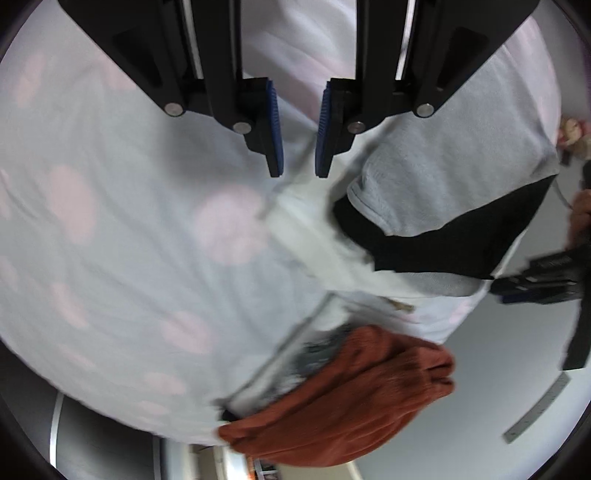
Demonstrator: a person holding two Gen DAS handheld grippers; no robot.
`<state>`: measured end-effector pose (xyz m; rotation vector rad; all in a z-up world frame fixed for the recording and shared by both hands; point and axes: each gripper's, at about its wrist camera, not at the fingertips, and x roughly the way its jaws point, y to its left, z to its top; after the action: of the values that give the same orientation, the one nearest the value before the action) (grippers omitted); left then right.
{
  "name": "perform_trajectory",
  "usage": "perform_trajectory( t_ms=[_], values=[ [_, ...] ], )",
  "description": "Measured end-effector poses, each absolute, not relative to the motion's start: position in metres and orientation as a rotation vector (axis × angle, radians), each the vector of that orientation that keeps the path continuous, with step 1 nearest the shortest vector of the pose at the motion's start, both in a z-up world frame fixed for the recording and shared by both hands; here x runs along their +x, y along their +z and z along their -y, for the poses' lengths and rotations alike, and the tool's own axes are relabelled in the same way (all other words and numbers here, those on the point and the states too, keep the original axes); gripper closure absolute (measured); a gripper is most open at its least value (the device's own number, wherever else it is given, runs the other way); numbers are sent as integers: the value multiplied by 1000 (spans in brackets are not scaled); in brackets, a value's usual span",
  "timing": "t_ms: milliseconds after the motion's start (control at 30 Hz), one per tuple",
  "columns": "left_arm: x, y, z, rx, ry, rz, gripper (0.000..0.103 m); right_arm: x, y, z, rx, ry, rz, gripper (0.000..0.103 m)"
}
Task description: Fold clothes
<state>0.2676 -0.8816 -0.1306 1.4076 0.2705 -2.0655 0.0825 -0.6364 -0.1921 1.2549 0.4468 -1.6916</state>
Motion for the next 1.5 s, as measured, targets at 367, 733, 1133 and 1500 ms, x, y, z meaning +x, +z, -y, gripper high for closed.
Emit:
perform_trajectory(
  t_ms=[367, 733, 1133, 1500],
  values=[
    [335, -90, 787, 1329, -2204, -199, 64, 157, -149, 612, 1228, -1587, -341, 87],
    [352, -146, 758, 1327, -2173, -218, 84, 225, -173, 629, 1184, -1479, -421, 87],
    [348, -199, 817, 1390, -2096, -436, 85, 225, -216, 655, 1270, -1408, -390, 87],
    [357, -172, 797, 1344, -2085, -377, 84, 220, -207, 640, 1280, -1394, -275, 83]
  ],
)
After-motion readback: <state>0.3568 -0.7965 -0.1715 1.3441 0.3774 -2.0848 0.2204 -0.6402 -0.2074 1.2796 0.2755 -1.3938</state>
